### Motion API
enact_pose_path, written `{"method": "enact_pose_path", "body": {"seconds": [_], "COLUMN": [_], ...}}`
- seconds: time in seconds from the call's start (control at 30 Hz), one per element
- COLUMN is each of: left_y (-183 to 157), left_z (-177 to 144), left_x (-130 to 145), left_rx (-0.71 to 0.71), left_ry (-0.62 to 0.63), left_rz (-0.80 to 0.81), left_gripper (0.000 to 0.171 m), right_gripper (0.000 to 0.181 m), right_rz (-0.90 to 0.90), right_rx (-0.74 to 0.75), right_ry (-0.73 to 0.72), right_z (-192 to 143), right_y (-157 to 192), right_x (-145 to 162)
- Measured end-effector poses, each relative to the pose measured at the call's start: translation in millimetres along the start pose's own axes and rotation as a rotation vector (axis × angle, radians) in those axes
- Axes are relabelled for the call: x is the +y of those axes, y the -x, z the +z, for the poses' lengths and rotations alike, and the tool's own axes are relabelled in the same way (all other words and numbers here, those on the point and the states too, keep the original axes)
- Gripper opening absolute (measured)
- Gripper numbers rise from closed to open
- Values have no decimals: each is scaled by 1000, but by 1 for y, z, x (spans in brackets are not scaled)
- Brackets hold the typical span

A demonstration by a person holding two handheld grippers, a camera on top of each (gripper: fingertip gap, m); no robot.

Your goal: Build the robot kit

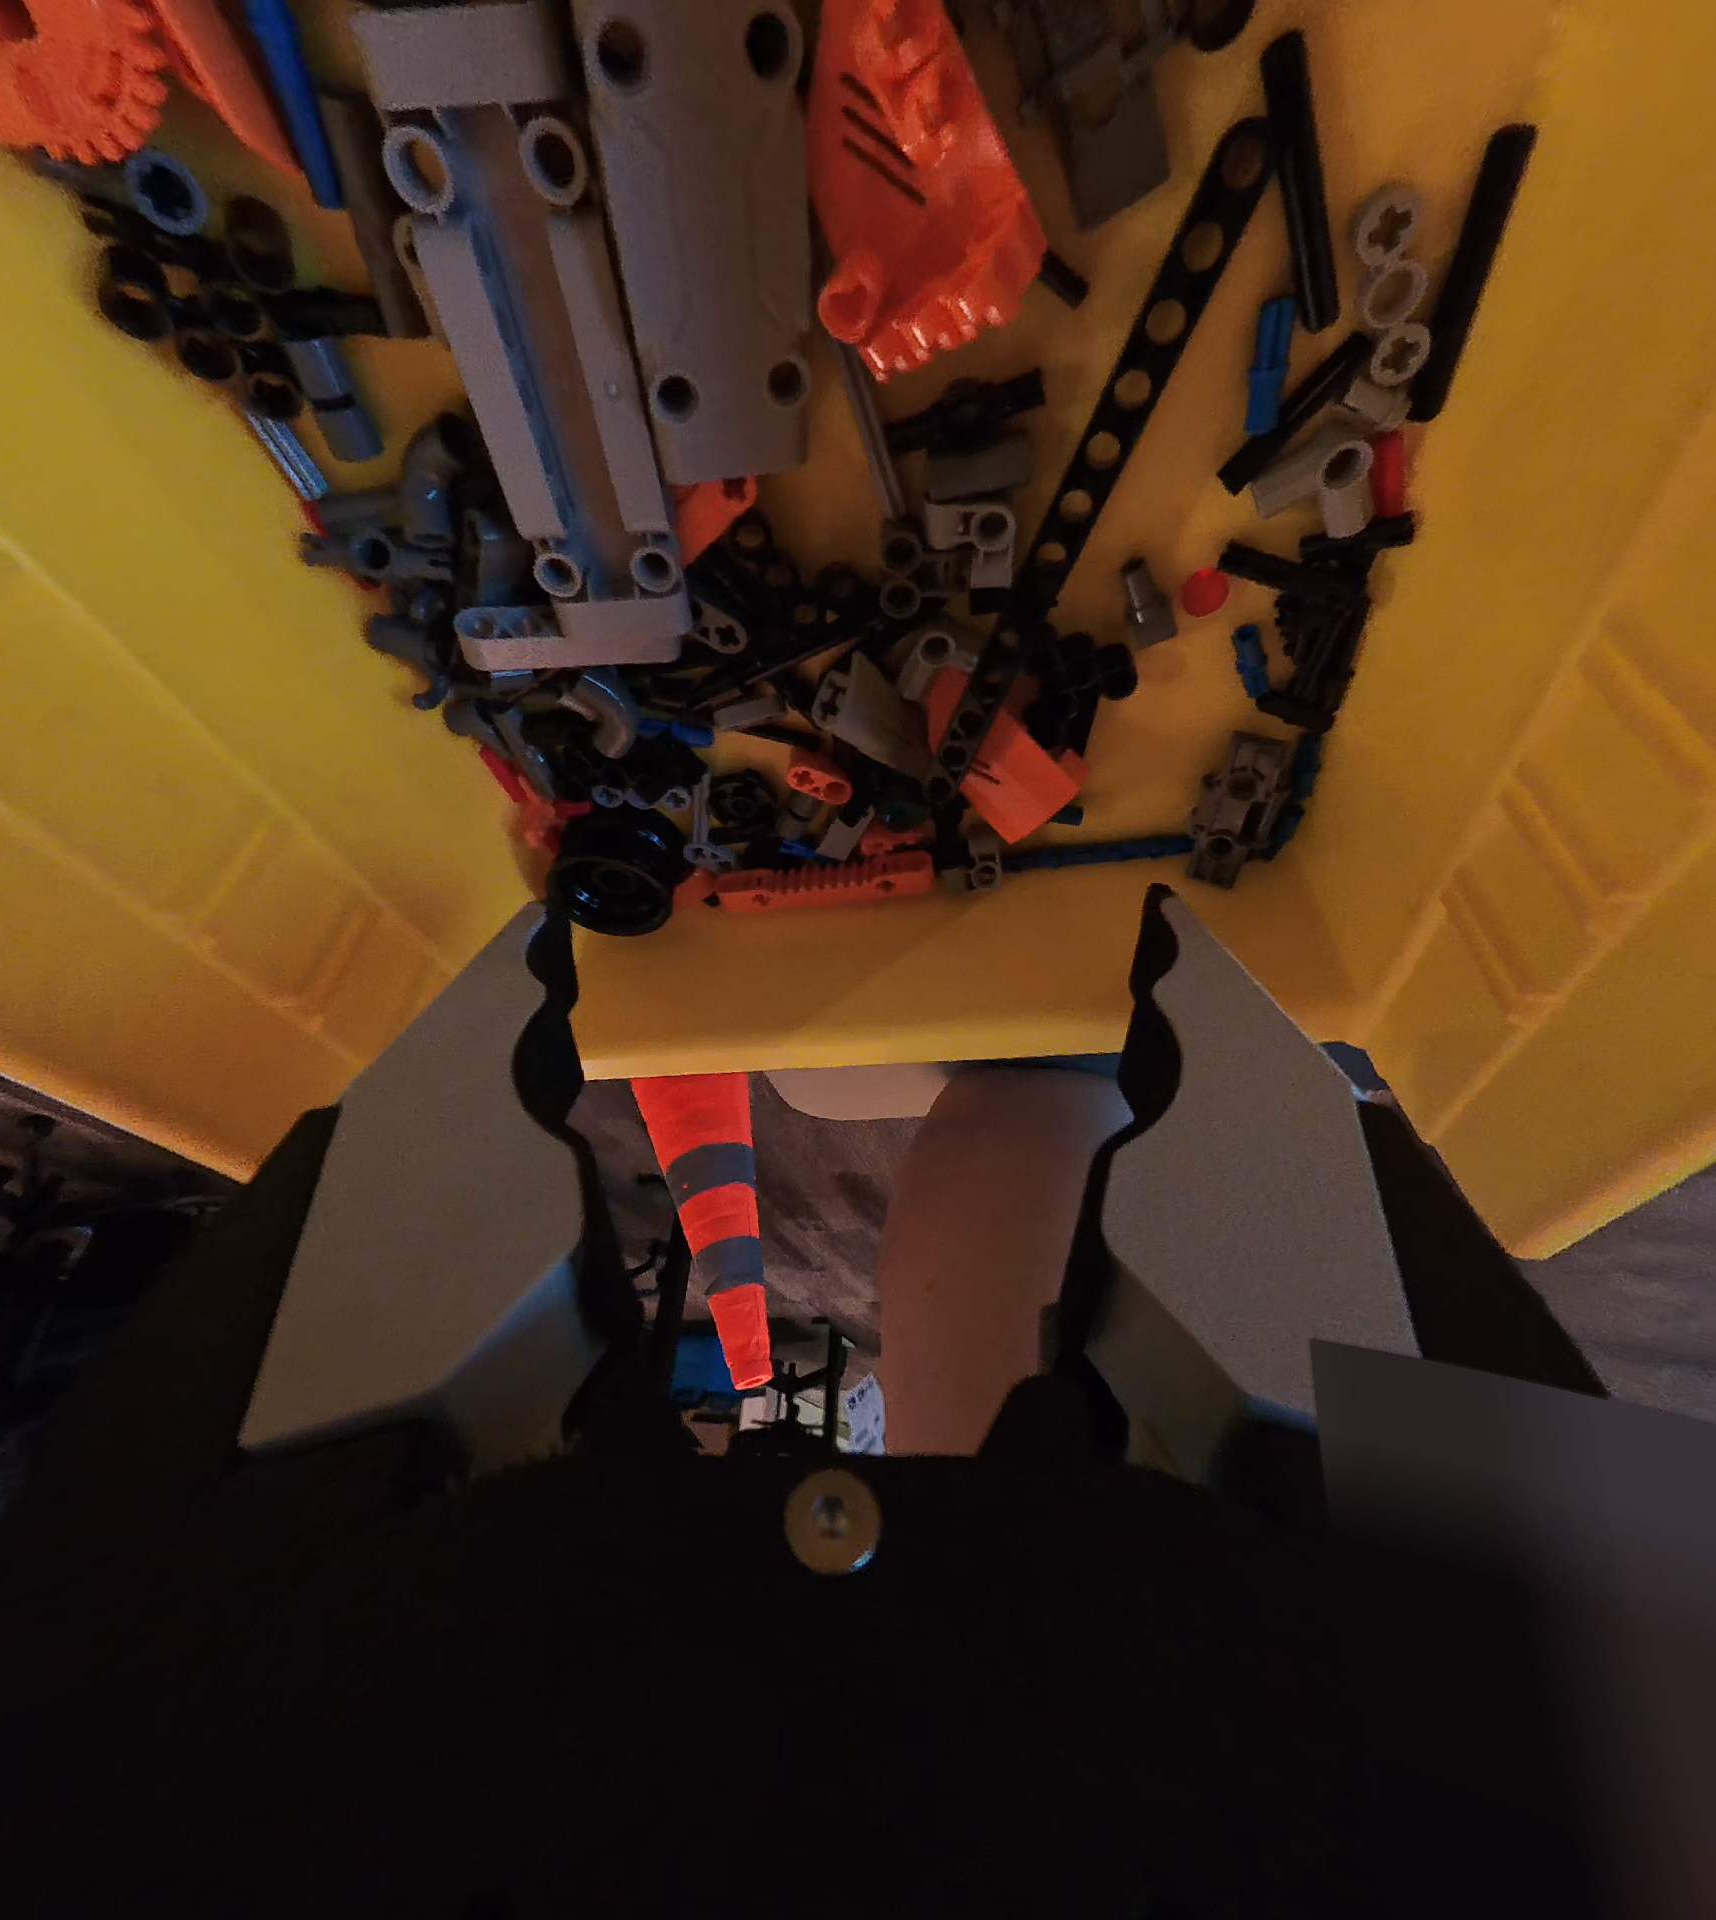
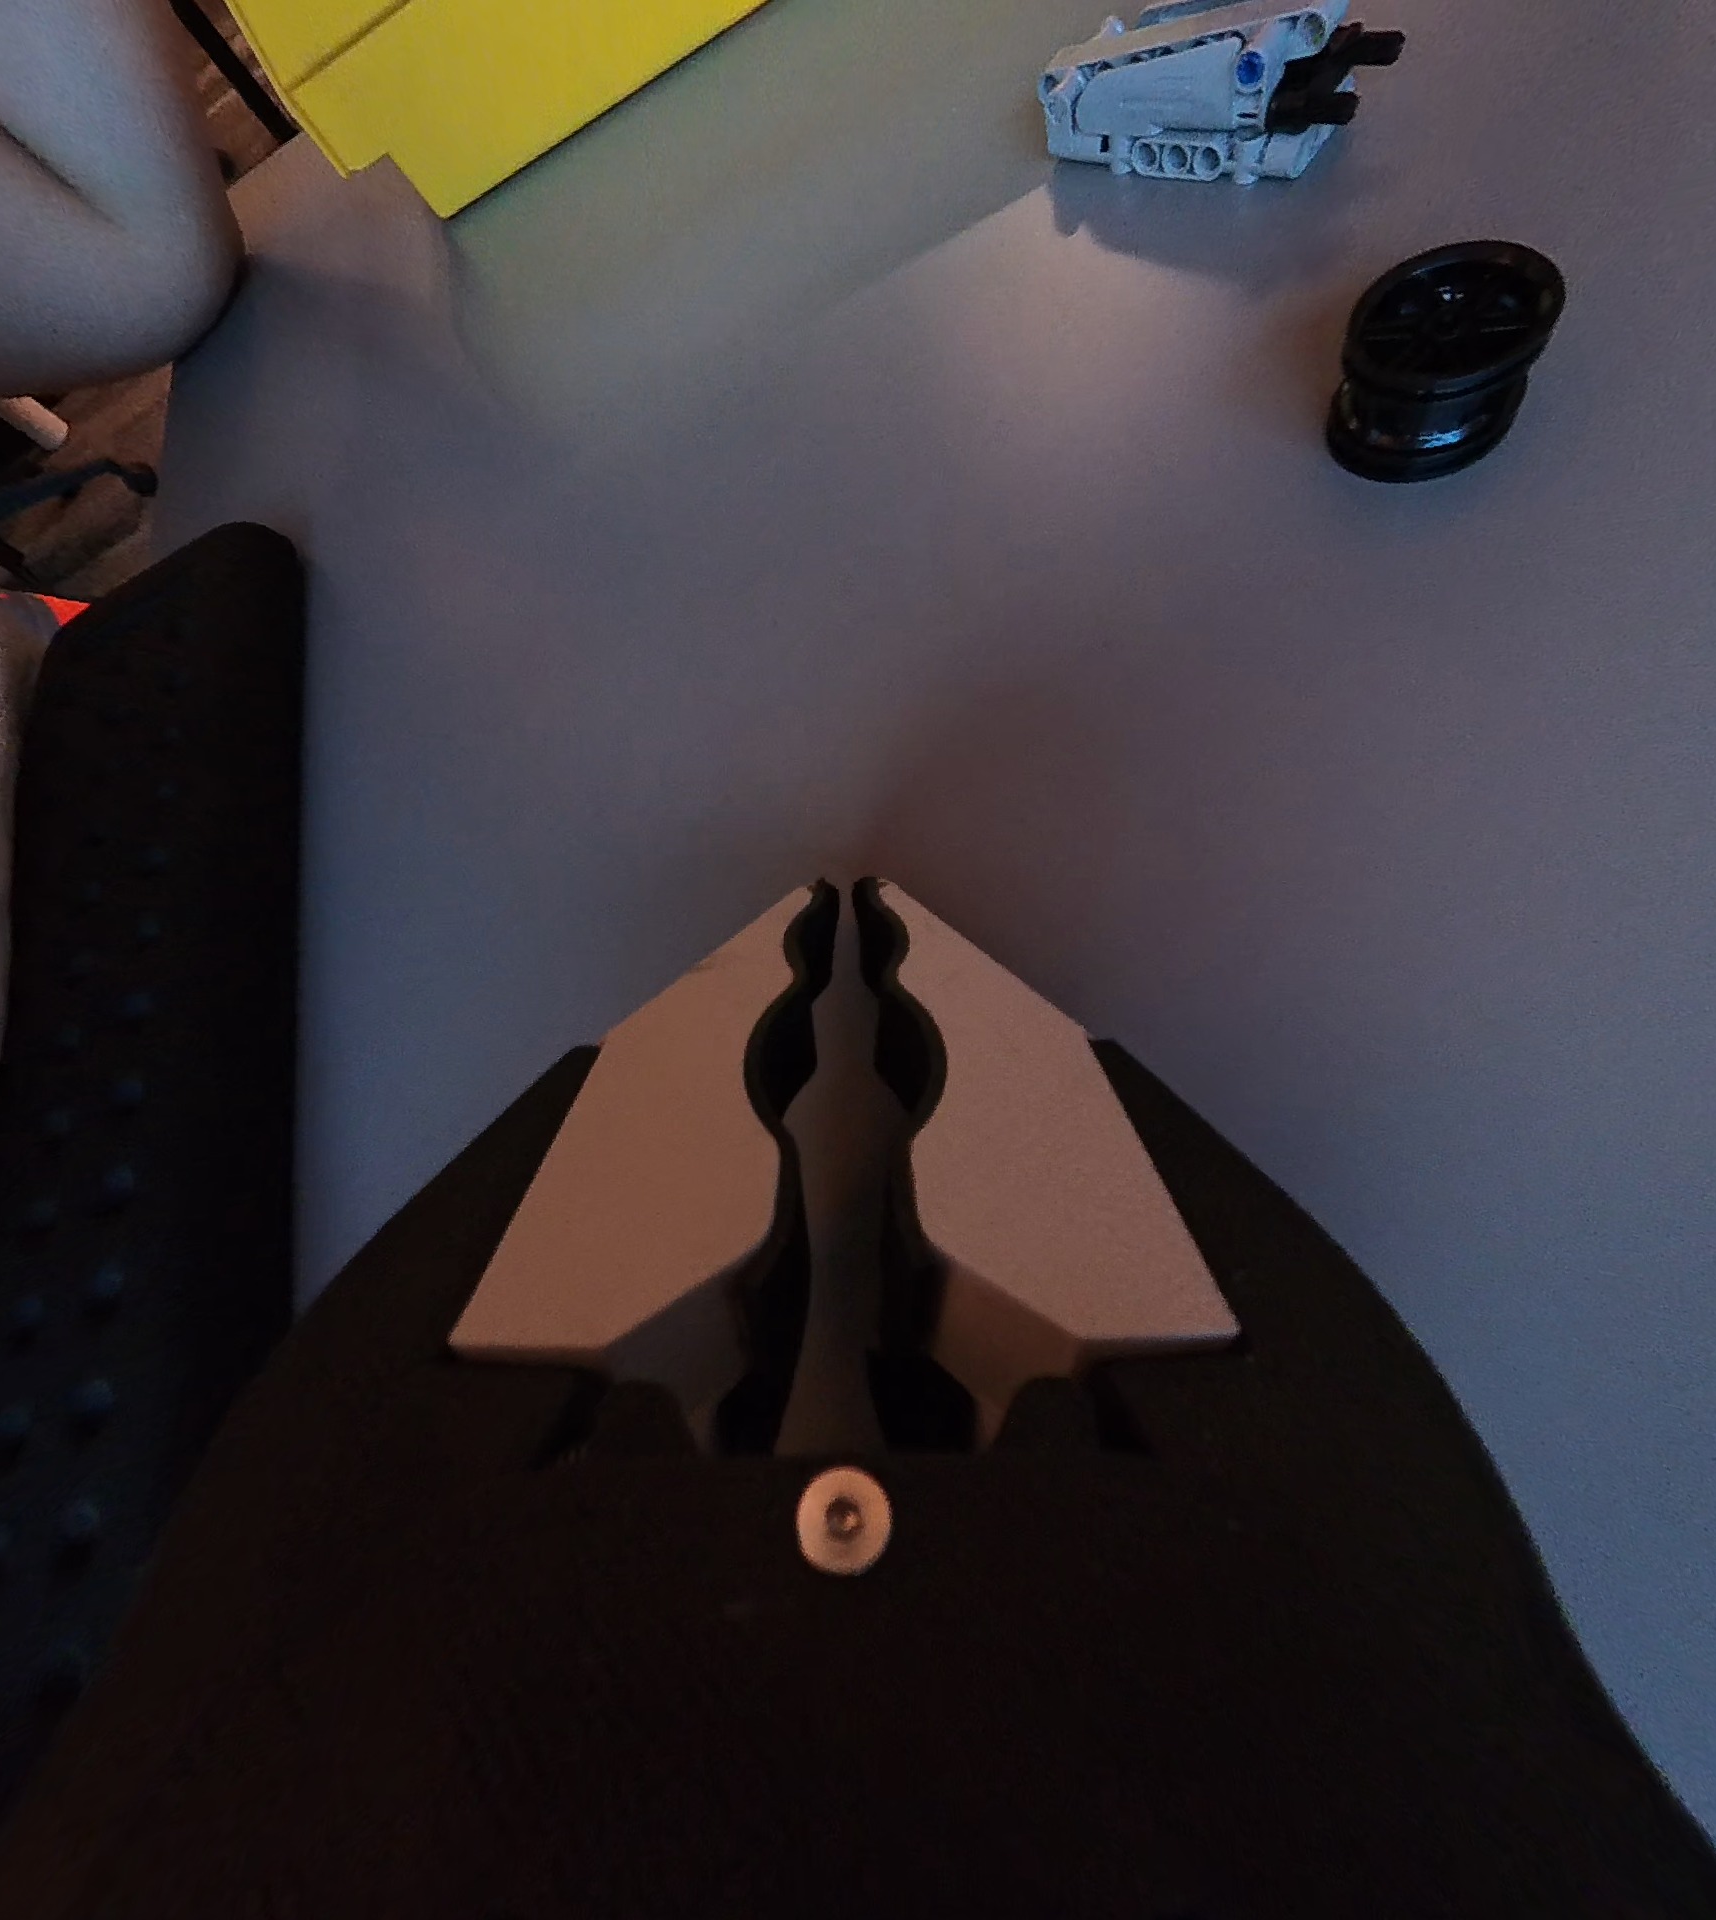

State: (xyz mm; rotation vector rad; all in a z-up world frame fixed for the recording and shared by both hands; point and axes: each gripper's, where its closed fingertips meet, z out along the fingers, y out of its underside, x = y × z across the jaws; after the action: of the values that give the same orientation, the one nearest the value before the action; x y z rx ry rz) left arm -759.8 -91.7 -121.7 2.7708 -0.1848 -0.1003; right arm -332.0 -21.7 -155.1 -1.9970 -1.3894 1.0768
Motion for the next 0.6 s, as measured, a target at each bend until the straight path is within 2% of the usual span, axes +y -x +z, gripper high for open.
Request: {"method": "enact_pose_path", "body": {"seconds": [0.17,0.47,0.5,0.57,0.6], "left_y": [4,-3,-3,-3,-2], "left_z": [-1,5,6,7,7], "left_x": [-5,-8,-9,-9,-9], "left_rx": [0,-51,-53,-45,-47], "left_ry": [-3,65,75,86,86], "left_rz": [-44,53,53,50,47], "left_gripper": [107,112,109,92,90], "right_gripper": [8,9,9,10,10], "right_rz": [-18,-15,-15,-13,-11], "right_rx": [3,-5,-5,-6,-7], "right_ry": [0,-2,-2,-3,-4], "right_z": [0,0,0,0,0], "right_y": [2,3,3,3,3], "right_x": [0,0,0,0,0]}}
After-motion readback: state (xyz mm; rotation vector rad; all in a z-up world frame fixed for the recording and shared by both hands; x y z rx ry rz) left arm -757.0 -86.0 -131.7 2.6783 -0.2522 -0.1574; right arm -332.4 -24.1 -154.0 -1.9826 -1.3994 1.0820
